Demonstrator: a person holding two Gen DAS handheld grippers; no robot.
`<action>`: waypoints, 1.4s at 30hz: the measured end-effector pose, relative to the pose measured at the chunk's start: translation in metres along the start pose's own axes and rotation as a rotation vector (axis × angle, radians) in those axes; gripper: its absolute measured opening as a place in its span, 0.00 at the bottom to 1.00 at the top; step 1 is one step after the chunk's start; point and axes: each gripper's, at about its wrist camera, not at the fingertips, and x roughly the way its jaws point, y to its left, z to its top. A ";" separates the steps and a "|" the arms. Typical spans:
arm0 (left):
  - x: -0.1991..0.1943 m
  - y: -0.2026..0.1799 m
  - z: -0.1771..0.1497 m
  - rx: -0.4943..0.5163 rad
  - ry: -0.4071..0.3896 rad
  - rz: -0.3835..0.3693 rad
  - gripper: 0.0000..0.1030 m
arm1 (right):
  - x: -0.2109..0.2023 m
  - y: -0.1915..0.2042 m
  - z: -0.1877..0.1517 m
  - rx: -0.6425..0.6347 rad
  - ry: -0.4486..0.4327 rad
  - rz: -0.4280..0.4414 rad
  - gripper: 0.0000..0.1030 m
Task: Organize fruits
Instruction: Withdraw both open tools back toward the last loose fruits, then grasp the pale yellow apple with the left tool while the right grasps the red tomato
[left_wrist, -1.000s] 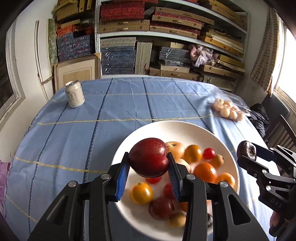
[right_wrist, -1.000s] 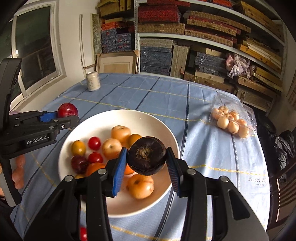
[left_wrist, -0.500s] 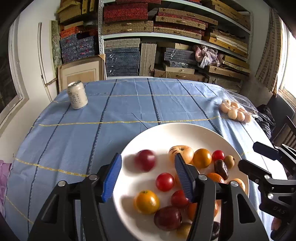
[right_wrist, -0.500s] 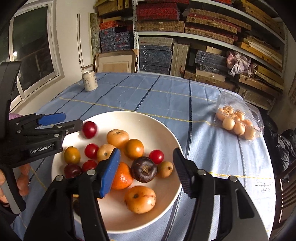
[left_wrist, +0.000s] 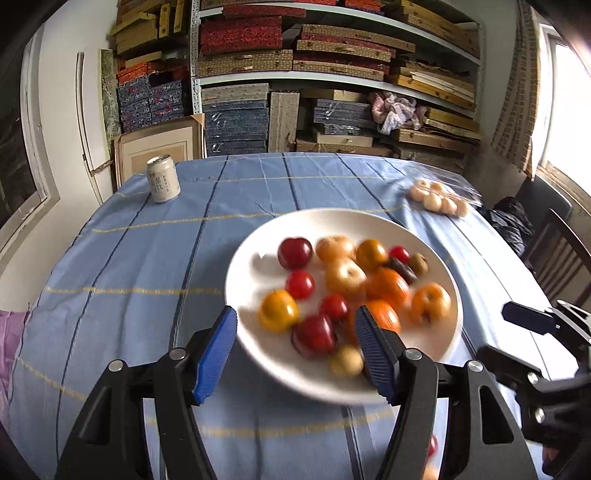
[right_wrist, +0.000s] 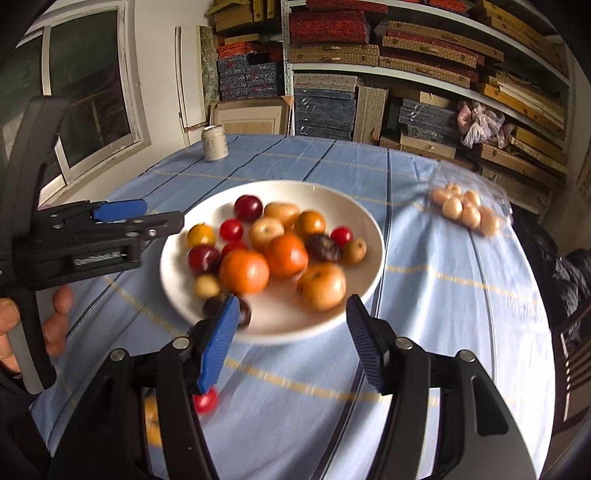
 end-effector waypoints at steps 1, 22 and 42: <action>-0.008 -0.002 -0.009 0.006 -0.001 -0.007 0.65 | -0.005 -0.003 -0.009 0.024 0.000 0.004 0.58; -0.022 -0.082 -0.124 0.188 0.140 -0.051 0.69 | -0.042 -0.002 -0.068 0.118 0.022 -0.022 0.58; -0.042 -0.019 -0.122 0.063 0.090 -0.019 0.44 | 0.010 0.061 -0.068 -0.054 0.131 0.026 0.58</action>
